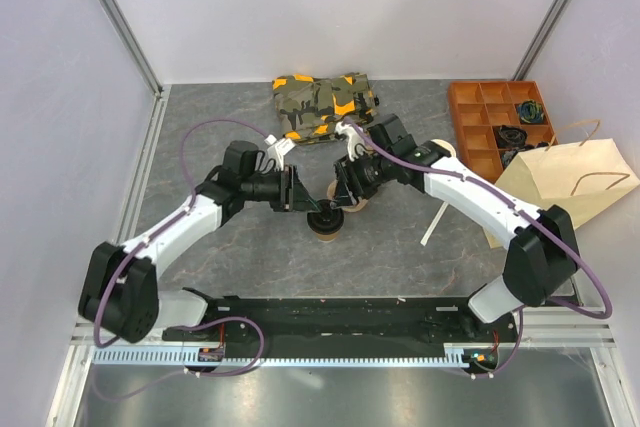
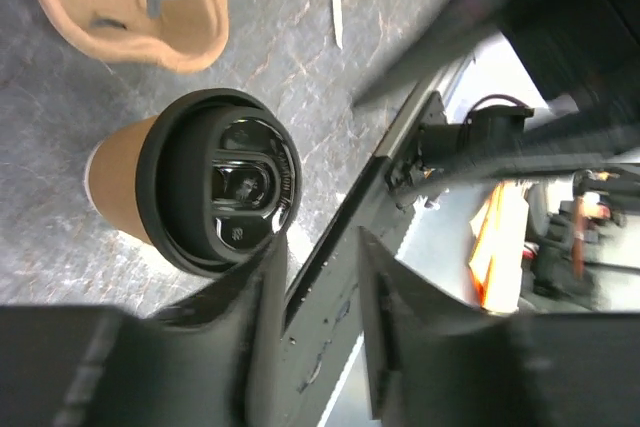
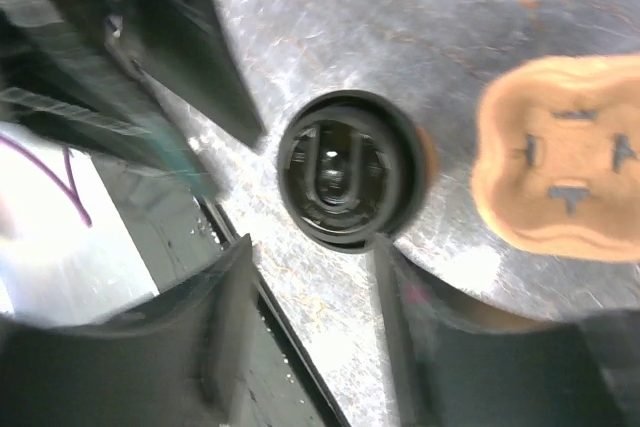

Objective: Pack the takeout coffee

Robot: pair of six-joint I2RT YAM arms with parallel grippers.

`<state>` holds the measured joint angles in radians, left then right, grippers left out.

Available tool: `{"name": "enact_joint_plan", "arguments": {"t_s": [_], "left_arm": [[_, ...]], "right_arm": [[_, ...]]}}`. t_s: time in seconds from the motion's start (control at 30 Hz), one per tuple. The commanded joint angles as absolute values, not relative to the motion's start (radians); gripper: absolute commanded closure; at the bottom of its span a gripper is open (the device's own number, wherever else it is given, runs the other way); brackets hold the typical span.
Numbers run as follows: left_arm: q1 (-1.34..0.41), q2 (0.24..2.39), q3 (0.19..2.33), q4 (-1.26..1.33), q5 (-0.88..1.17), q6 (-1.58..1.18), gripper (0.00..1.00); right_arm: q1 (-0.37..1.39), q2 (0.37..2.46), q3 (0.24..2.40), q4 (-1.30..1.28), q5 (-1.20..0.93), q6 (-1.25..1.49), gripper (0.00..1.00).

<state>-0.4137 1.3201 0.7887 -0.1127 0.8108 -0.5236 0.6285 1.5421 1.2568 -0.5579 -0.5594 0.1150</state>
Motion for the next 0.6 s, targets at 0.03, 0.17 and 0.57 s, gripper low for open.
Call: {"name": "enact_joint_plan", "arguments": {"t_s": [0.03, 0.17, 0.57], "left_arm": [[-0.410, 1.168, 0.833, -0.214, 0.678, -0.355, 0.47], [-0.381, 1.100, 0.831, -0.265, 0.597, -0.348, 0.36], [-0.170, 1.080, 0.818, -0.225, 0.581, -0.581, 0.33]], "right_arm": [[0.586, 1.434, 1.166, -0.516, -0.562, 0.176, 0.32], [0.589, 1.321, 0.999, -0.393, -0.529, 0.196, 0.29], [0.768, 1.135, 0.614, 0.043, -0.207, 0.104, 0.28]]}}
